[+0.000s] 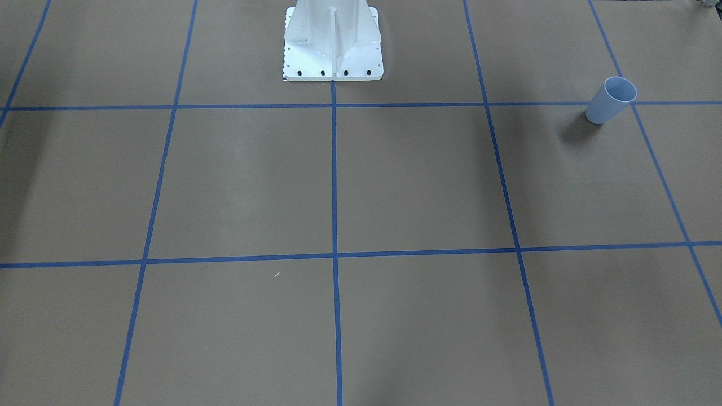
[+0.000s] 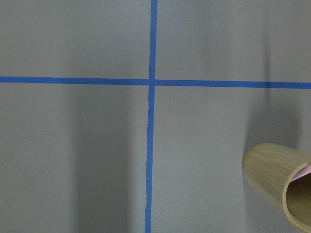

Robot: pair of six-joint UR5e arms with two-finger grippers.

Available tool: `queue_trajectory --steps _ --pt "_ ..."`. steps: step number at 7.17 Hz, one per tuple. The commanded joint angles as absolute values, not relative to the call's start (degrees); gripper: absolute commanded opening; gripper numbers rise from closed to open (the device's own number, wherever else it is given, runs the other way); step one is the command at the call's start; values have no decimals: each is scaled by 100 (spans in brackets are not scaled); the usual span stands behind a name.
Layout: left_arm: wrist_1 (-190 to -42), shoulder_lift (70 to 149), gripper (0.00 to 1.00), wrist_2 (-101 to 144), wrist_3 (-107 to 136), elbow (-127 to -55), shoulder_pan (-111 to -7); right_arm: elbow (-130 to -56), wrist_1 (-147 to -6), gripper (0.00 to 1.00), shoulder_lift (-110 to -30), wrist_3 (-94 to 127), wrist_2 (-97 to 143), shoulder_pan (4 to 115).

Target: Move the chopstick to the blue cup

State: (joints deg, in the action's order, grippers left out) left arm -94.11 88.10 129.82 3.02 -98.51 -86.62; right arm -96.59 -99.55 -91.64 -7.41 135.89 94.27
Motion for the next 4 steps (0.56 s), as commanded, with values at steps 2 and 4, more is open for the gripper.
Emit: queue_trajectory --steps 2,4 --pt "-9711 8467 98 13658 710 -9922 -8212 -9555 -9636 100 -9350 -782 13702 9422" --pt "-11624 7346 98 13693 2101 -10002 -7964 -9343 -9089 100 -9500 -756 13755 9422"
